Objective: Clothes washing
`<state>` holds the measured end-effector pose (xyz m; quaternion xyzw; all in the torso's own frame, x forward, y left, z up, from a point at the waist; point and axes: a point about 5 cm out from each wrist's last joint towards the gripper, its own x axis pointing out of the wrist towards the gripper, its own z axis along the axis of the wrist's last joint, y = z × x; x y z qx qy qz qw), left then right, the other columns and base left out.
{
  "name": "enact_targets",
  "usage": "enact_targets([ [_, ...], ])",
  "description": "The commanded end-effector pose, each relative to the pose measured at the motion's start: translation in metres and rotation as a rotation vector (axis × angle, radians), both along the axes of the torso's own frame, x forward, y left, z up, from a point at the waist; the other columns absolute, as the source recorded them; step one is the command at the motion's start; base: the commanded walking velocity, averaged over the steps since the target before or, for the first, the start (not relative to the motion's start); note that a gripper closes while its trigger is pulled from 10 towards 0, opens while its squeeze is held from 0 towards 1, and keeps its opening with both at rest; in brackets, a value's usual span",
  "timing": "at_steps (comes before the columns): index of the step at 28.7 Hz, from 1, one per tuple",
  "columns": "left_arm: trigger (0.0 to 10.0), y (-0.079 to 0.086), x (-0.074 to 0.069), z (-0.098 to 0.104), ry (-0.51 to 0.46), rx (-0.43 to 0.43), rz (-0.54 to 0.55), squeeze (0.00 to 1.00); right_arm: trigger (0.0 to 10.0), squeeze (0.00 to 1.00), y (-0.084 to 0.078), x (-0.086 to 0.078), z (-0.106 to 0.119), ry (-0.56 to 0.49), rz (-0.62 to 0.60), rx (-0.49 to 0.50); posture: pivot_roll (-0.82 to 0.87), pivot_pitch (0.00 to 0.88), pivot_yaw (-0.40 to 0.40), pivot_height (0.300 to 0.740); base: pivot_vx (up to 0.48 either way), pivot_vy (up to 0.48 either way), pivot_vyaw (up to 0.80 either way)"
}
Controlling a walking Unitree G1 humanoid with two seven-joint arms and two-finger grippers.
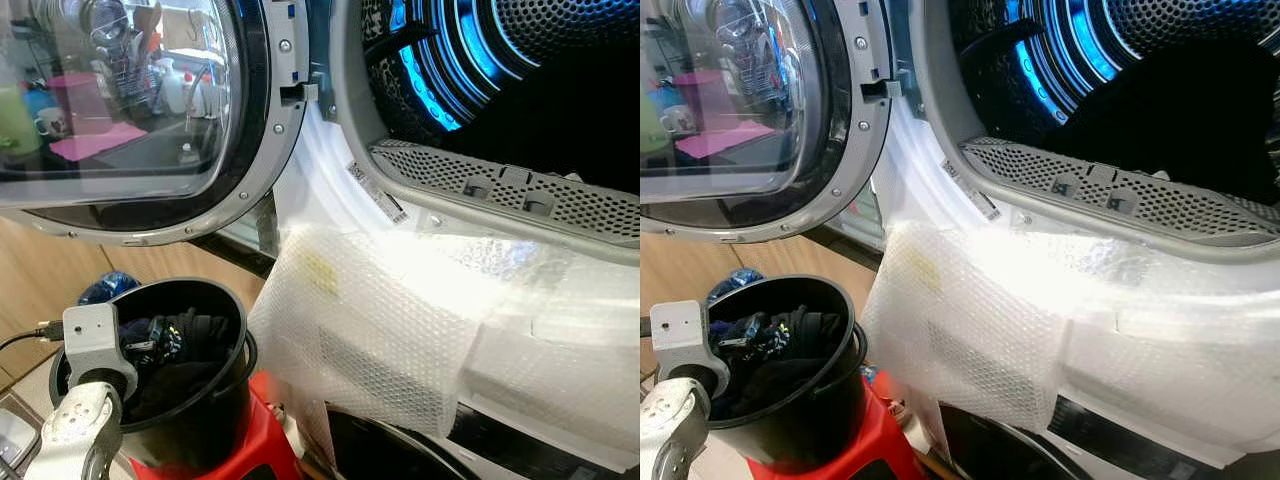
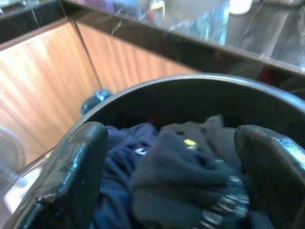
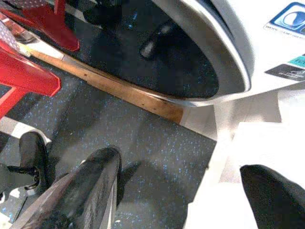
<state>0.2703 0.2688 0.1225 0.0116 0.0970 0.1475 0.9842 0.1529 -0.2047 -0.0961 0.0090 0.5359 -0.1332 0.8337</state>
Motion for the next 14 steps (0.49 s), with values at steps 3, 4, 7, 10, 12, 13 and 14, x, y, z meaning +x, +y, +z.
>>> enact_targets([
  [3,10.0,0.008,0.011,0.002,0.027,0.066,-0.032,0.0,10.0,0.0,0.001,-0.001,-0.001,0.008,0.009,-0.006,0.05,0.06,0.013,0.74,0.0,0.0,0.0],
  [4,10.0,0.008,0.014,0.003,0.024,0.068,-0.037,0.0,10.0,0.0,0.001,-0.001,0.0,0.007,0.009,-0.008,0.05,0.06,0.013,0.74,0.0,0.0,0.0],
  [7,10.0,0.008,0.02,0.002,0.025,0.051,-0.055,0.0,10.0,0.0,0.001,0.0,0.0,0.006,0.009,-0.009,0.05,0.058,0.012,0.74,0.0,0.0,0.0],
  [10,10.0,0.006,0.026,-0.006,0.059,0.016,-0.066,0.0,10.0,0.0,0.0,0.001,0.0,0.007,0.01,-0.014,0.04,0.056,0.008,0.74,0.0,0.0,0.0],
  [12,10.0,0.004,0.029,-0.009,0.07,0.003,-0.076,0.0,10.0,0.0,0.0,0.001,0.0,0.011,0.018,-0.02,0.04,0.056,0.008,0.74,0.0,0.0,0.0],
  [13,10.0,0.004,0.029,-0.009,0.07,0.003,-0.076,0.0,10.0,0.0,0.0,0.001,0.0,0.011,0.019,-0.02,0.04,0.054,0.005,0.74,0.0,0.0,0.0],
  [14,10.0,0.003,0.03,-0.01,0.073,-0.001,-0.077,0.0,10.0,0.0,0.0,0.001,0.0,0.012,0.019,-0.021,0.04,0.053,0.004,0.74,0.0,0.0,0.0],
])
